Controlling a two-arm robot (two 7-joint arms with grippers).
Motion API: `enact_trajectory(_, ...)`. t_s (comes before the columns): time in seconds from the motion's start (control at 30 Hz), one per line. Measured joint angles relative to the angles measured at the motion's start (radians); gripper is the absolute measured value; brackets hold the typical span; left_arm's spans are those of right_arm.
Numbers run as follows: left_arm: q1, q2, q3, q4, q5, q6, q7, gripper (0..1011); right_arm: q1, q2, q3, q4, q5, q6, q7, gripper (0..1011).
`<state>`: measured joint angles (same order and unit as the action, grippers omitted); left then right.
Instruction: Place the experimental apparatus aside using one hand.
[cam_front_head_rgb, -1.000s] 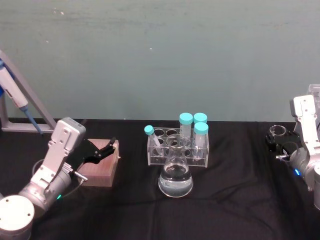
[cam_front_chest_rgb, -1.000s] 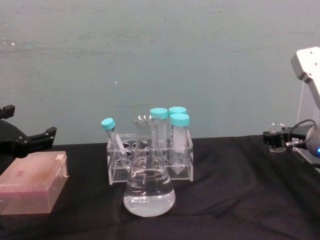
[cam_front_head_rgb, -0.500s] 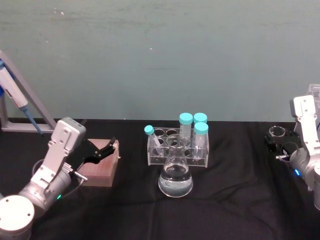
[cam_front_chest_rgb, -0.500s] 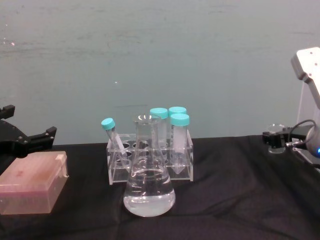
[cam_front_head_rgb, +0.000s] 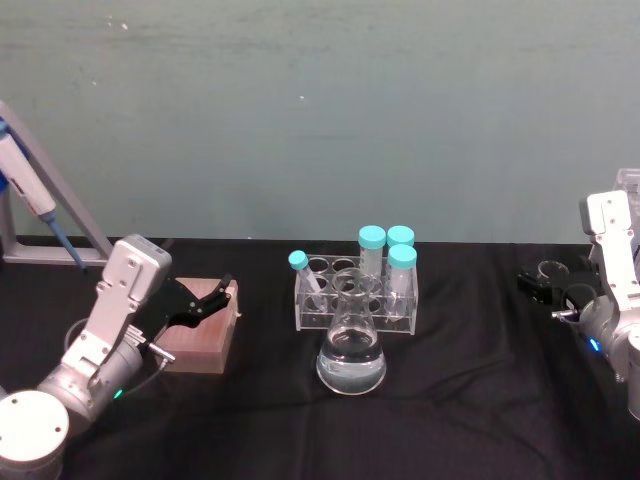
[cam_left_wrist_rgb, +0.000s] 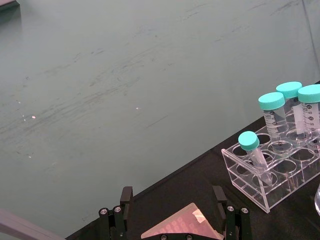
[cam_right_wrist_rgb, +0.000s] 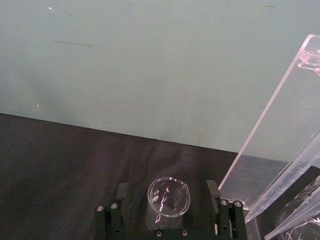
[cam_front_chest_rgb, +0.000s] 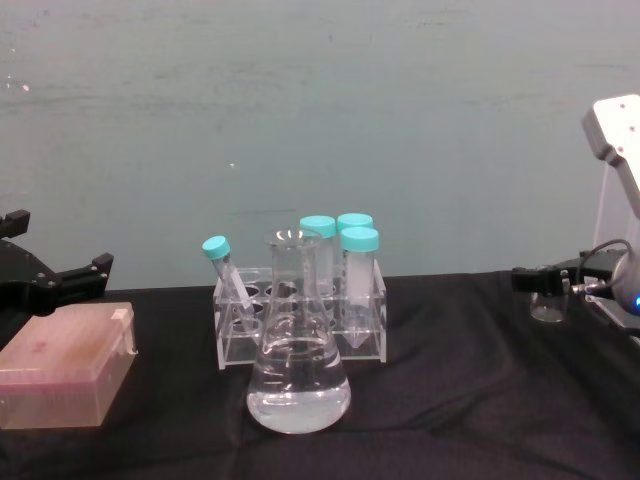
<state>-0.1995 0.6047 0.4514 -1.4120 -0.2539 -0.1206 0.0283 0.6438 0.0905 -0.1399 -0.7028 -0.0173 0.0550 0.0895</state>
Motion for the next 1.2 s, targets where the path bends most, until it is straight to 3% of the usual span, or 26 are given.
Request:
enact_trajectory(0.13, 0.0, 0.0, 0.0, 0.0, 0.0, 0.0, 0.0, 1000, 0.0, 0.0, 0.0, 0.0, 0.0, 0.0, 0.0, 1003)
enact_trajectory(0.73, 0.0, 0.0, 0.0, 0.0, 0.0, 0.0, 0.0, 1000, -0.003, 0.0, 0.0, -0.006, -0.005, 0.0, 0.0, 1003)
enact_trajectory(0.93, 0.0, 0.0, 0.0, 0.0, 0.0, 0.0, 0.0, 1000, -0.026, 0.003, -0.004, -0.047, -0.02, -0.009, 0.006, 1003)
enact_trajectory(1.2, 0.0, 0.0, 0.0, 0.0, 0.0, 0.0, 0.0, 1000, -0.076, 0.018, -0.022, -0.151, -0.047, -0.019, 0.036, 1003)
